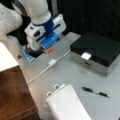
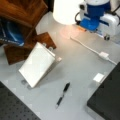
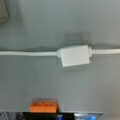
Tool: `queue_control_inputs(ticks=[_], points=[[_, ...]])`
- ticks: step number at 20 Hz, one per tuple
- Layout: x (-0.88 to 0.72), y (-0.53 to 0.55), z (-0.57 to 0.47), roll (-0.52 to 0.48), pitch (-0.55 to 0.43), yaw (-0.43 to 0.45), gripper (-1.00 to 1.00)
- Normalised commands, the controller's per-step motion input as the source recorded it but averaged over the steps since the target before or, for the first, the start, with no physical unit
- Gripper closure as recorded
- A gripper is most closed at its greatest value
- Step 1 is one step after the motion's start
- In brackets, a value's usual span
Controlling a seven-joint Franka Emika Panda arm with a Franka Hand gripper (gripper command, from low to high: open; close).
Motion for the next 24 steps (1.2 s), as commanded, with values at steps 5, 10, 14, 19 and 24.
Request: queue_control_inputs(ticks=[5, 10, 14, 19, 24], points=[[0.55, -0.07, 0.23, 0.479, 0.138, 0.105, -1.0], [0.64, -0.04, 0.18, 0.341, 0.141, 0.176, -1.0], [0.56, -0.06, 0.13, 0.282, 0.13, 0.186, -1.0], [0.52, -0.02, 0.03, 0.304, 0.077, 0.196, -1.0], [0.44, 0.0, -0.11, 0.37, 0.015, 0.122, -1.0]])
